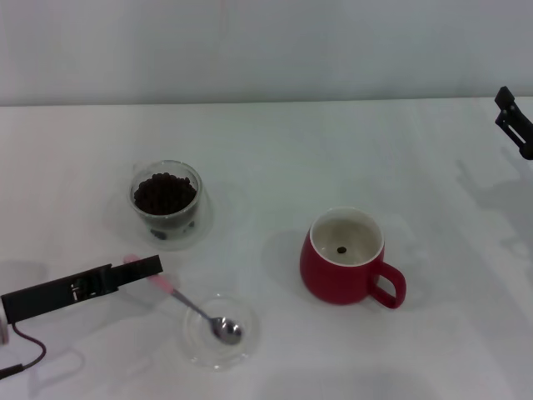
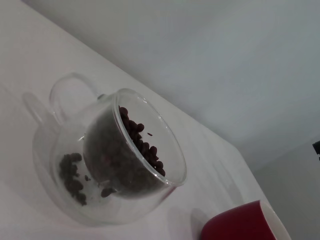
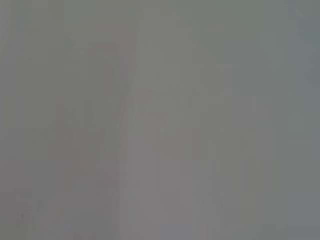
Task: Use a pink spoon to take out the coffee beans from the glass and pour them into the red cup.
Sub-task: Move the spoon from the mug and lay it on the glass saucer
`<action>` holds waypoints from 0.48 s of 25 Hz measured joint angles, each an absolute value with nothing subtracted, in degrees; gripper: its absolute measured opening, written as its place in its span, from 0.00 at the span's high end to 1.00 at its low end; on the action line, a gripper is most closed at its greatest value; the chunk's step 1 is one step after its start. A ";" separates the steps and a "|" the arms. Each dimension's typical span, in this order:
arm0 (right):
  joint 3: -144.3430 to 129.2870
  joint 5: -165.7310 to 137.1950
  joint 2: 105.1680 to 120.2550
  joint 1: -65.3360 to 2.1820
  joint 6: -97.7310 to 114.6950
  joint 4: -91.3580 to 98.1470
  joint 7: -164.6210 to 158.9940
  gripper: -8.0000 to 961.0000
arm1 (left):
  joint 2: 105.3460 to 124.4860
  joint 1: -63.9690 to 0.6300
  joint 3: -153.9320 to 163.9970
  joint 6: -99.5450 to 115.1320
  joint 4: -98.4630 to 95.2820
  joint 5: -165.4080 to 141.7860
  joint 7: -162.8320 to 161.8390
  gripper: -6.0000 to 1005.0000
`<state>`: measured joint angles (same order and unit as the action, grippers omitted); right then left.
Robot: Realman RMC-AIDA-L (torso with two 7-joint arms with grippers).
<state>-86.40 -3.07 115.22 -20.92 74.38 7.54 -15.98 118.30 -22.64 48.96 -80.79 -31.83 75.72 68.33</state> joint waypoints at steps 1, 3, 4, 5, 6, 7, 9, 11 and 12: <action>-86.40 -3.08 115.22 -20.90 74.37 7.54 -15.98 0.09 | 118.30 -22.49 48.93 -80.83 -31.93 75.77 68.34 0.86; -86.40 -3.08 115.22 -20.85 74.37 7.54 -15.99 0.09 | 118.28 -22.27 48.89 -80.89 -32.02 75.88 68.35 0.86; -86.40 -3.08 115.22 -20.85 74.37 7.54 -15.99 0.09 | 118.23 -22.13 48.78 -80.89 -32.04 75.91 68.37 0.86; -86.40 -3.08 115.23 -20.84 74.37 7.54 -16.00 0.09 | 118.19 -22.01 48.56 -80.89 -32.07 75.93 68.41 0.86; -86.40 -3.08 115.23 -20.84 74.37 7.54 -16.00 0.09 | 118.16 -21.93 48.34 -80.89 -32.09 76.00 68.52 0.86; -86.40 -3.08 115.22 -20.83 74.36 7.54 -15.99 0.09 | 118.09 -21.89 48.17 -80.89 -32.11 76.10 68.67 0.86; -86.40 -3.08 115.22 -20.83 74.33 7.55 -16.00 0.09 | 117.95 -21.83 48.07 -80.80 -32.06 76.39 68.95 0.86; -86.40 -3.08 115.22 -20.83 74.31 7.55 -16.00 0.09 | 117.85 -21.82 48.06 -80.57 -31.88 76.49 69.10 0.86; -86.40 -3.08 115.22 -20.83 74.30 7.55 -16.00 0.09 | 117.85 -21.87 48.06 -80.37 -31.77 76.40 69.18 0.86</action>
<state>-86.40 -3.08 115.22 -20.83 74.30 7.55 -16.00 117.85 -21.87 48.06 -80.37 -31.77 76.40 69.18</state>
